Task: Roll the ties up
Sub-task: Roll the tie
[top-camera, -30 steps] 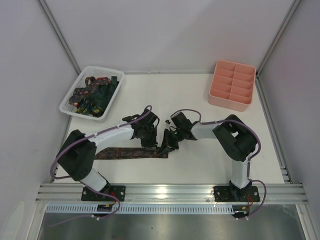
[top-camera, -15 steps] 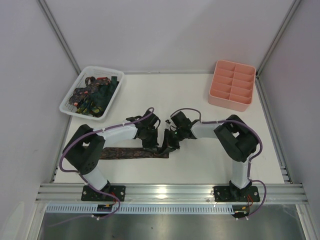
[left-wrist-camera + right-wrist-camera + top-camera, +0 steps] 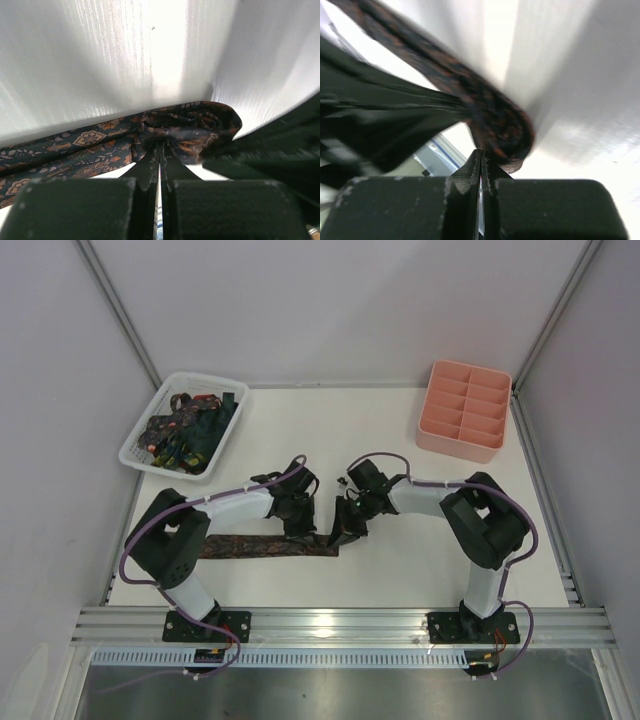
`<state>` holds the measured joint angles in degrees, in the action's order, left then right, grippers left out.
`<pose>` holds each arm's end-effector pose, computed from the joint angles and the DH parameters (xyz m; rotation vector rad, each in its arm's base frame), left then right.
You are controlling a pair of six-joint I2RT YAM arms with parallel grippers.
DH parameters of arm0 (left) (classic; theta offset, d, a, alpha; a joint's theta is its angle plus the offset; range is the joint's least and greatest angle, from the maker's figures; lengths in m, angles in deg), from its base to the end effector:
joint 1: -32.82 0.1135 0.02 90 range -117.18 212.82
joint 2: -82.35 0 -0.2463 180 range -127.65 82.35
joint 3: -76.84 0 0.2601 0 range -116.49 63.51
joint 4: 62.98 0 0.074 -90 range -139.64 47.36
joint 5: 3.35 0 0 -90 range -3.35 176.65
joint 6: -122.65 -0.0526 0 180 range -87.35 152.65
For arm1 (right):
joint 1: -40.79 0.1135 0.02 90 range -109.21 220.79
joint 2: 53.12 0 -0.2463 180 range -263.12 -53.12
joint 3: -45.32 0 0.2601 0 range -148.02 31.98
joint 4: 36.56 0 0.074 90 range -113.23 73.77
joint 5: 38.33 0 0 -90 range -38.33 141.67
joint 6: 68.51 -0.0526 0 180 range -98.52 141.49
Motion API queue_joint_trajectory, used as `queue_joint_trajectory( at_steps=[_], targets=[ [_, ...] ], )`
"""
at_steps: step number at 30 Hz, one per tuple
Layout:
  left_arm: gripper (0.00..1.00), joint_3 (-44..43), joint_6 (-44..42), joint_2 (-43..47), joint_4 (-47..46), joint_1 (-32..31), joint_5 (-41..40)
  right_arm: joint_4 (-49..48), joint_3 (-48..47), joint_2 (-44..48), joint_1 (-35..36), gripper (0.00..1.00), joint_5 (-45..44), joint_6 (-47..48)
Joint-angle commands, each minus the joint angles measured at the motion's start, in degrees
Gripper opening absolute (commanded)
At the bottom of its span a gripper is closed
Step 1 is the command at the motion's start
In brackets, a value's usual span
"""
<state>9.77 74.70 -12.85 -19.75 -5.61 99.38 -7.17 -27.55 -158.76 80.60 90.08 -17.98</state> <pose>0.2370 -0.2029 0.1174 -0.0396 2.9829 -0.5702 0.2548 0.2549 0.1080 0.2525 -2.8273 -1.2058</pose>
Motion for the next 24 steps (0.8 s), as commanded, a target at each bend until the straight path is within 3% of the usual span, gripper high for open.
queue_joint_trajectory(
  at_steps=[1, 5, 12, 14, 16, 21, 24],
  targets=[
    [0.01, 2.0, -0.6, -1.0, 0.9, 0.3, -3.5, -1.6, 3.7, -2.3, -0.5, 0.02, 0.1, 0.2],
    [0.01, 2.0, -1.2, -1.5, 1.2, 0.5, -3.8, 2.8, 1.1, -2.5, -0.8, 0.02, -4.0, 2.8],
    [0.01, 2.1, -1.4, -1.3, 1.2, 0.6, -3.4, 8.3, -5.3, 3.1, 0.0, 0.04, -3.3, 4.1],
    [0.01, 1.8, -1.6, -1.1, 1.6, 0.5, -3.3, 10.3, -4.0, 6.0, -2.8, 0.15, -7.4, 5.8],
    [0.01, 1.8, -1.5, -1.0, 1.4, 0.5, -3.1, 7.4, 0.7, 10.4, -6.0, 0.49, -6.3, 5.9],
    [0.01, 1.5, -1.6, -1.0, 1.8, 0.6, -2.9, 4.9, 2.3, 6.9, -7.9, 0.62, -3.4, 11.2],
    [0.01, 1.8, -1.8, -1.0, 1.8, 0.5, -3.1, -3.4, 4.7, 4.1, -7.4, 0.66, 0.2, 9.9]
  ],
)
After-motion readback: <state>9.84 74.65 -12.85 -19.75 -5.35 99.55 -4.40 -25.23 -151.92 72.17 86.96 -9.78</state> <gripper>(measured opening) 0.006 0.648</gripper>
